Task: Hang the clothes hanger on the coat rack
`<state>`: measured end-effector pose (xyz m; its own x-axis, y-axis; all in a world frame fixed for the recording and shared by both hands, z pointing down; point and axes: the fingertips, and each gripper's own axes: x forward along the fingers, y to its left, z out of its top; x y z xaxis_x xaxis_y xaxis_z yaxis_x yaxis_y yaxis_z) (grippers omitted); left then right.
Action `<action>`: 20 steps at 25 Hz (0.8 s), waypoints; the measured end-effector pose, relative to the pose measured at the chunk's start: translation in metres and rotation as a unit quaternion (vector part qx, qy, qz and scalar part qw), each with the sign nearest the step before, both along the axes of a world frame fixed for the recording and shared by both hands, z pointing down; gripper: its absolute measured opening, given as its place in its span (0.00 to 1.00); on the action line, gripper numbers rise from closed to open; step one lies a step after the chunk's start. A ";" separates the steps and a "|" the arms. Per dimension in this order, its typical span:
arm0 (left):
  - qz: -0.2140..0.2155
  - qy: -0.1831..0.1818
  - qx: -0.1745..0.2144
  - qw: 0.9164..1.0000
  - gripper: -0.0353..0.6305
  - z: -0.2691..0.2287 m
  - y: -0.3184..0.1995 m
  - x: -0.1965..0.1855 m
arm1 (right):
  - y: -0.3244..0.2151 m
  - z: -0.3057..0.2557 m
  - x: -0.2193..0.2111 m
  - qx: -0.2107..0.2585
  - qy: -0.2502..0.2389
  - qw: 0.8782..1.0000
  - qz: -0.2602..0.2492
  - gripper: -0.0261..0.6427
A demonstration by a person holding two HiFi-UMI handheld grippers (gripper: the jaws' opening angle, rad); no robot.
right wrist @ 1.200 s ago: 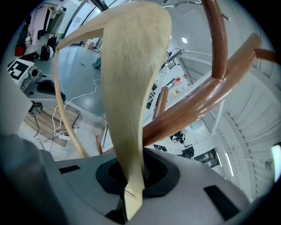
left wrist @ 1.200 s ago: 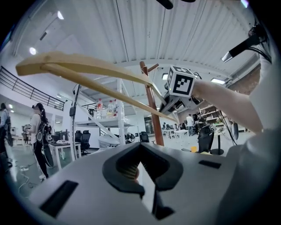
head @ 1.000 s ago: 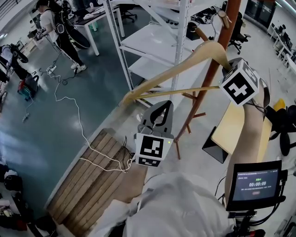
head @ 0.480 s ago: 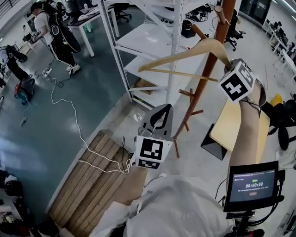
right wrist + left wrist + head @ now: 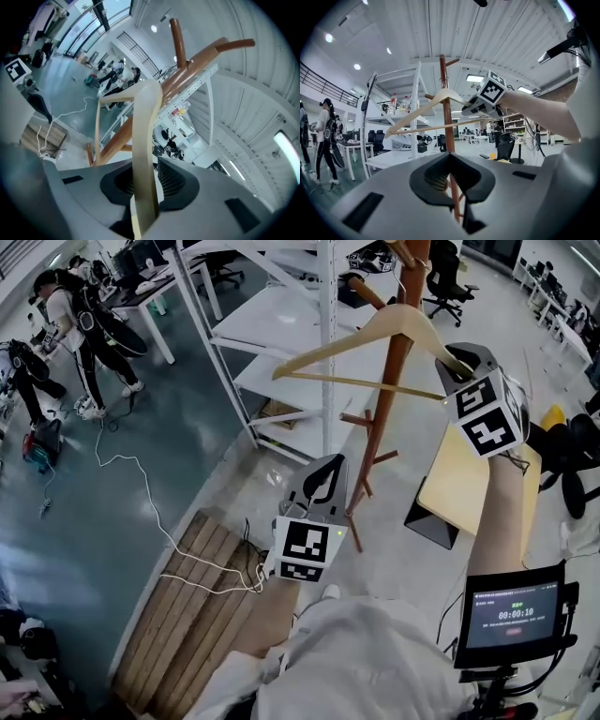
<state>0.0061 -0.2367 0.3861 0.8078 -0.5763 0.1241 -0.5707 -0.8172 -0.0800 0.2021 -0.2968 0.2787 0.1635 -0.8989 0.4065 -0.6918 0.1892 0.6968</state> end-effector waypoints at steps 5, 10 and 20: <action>0.015 -0.003 -0.003 1.000 0.05 0.002 0.015 0.019 | 0.019 -0.016 -0.021 0.046 -0.049 0.993 -0.095 0.26; 0.029 0.000 -0.006 1.000 0.05 -0.003 0.042 0.022 | 0.071 -0.055 -0.045 0.137 -0.123 0.968 -0.172 0.26; 0.103 0.031 0.004 0.994 0.05 0.001 0.101 0.083 | 0.191 -0.039 -0.047 0.212 -0.232 0.921 -0.230 0.26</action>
